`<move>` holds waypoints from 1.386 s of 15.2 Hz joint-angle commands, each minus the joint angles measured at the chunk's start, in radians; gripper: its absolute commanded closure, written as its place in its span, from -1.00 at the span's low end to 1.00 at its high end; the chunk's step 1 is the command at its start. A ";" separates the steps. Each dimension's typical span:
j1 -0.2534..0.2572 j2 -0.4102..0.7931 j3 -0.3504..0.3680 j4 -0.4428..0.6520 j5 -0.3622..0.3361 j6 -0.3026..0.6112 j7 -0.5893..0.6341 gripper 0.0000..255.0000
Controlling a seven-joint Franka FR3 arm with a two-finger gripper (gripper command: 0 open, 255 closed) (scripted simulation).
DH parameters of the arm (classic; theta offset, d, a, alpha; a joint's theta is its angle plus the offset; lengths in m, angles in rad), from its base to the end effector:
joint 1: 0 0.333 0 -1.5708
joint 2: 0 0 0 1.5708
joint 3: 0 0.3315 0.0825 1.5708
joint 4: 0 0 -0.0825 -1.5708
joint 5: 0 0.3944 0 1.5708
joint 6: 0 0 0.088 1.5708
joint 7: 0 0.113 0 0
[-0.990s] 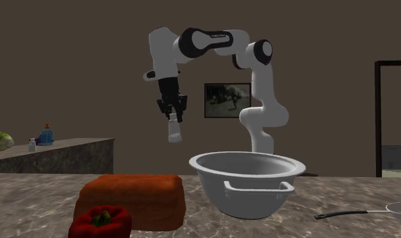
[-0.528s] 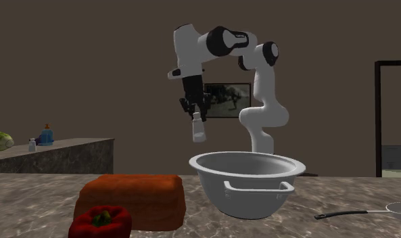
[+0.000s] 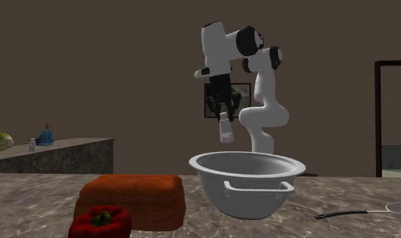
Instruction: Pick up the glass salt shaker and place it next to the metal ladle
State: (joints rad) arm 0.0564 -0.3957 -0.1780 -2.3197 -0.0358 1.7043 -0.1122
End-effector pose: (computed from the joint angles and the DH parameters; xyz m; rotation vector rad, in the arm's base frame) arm 0.4052 -0.0577 0.4794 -3.0652 -0.0316 0.3384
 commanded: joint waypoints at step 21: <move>0.252 -0.183 0.414 -0.150 0.320 0.021 0.520 1.00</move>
State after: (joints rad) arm 0.2987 -0.5816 0.2190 -2.4732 0.2705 1.7214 0.3868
